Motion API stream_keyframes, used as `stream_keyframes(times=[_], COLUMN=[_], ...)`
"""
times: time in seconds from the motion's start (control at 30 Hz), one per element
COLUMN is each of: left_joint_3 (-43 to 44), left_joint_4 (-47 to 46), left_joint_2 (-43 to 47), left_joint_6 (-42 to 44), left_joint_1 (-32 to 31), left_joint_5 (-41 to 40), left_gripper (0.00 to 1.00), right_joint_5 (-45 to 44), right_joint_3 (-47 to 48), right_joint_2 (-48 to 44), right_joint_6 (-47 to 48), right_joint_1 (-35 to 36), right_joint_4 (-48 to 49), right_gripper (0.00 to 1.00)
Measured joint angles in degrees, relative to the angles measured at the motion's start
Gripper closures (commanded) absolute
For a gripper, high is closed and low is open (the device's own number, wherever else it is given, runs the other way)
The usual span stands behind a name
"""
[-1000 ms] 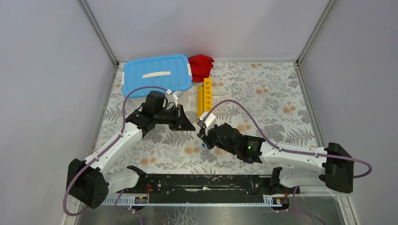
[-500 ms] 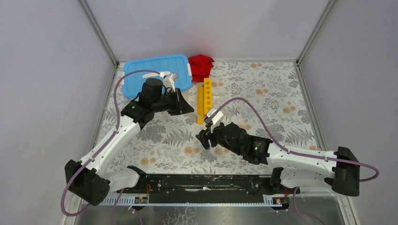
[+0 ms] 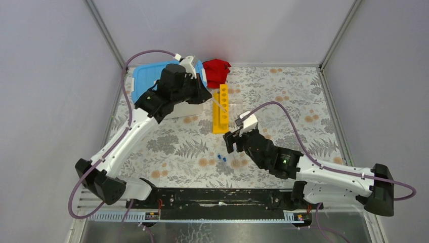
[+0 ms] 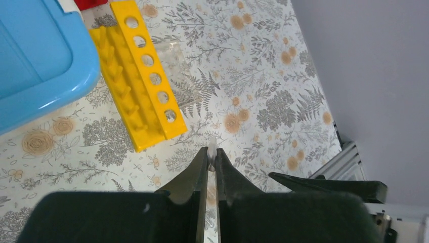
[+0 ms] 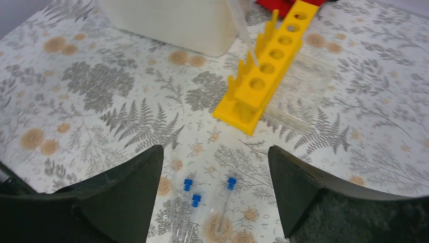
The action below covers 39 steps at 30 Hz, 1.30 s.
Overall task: Organize the chemistry lab equipment
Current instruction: Insert the test tube into the slot of the test tube rack.
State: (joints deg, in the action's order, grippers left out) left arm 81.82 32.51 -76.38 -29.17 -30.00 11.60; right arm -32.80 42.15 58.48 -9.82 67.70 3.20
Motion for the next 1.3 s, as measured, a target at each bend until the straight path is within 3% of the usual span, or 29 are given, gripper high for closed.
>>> stream_keyframes(times=[0.3,0.53,1.07,1.3], left_joint_3=[11.0,21.4,33.9,38.7], left_joint_4=[2.1,4.4,5.7,5.6], left_joint_2=[-10.7,-20.7,-37.9,-40.4], left_joint_6=[0.9,3.2,8.7,10.1], left_joint_1=[-7.0,-9.9,-11.1,-9.2], left_joint_5=[-9.9,-19.3,-36.0,-38.0], left_gripper=[1.0,1.0,1.0,1.0], right_joint_5=[-14.8,-21.4,-23.5,-22.5], right_joint_3=[0.0,-0.4,-5.7,-7.0], right_joint_2=[-3.7,-4.5,-8.3,-6.3], right_joint_6=[-4.4,-8.8,-11.5,-11.4], right_joint_1=[-0.1,-1.1,-6.1,-8.0], right_joint_4=[-4.4,-9.1,-9.7,-7.6], right_gripper=[0.16,0.17,0.17,0.17])
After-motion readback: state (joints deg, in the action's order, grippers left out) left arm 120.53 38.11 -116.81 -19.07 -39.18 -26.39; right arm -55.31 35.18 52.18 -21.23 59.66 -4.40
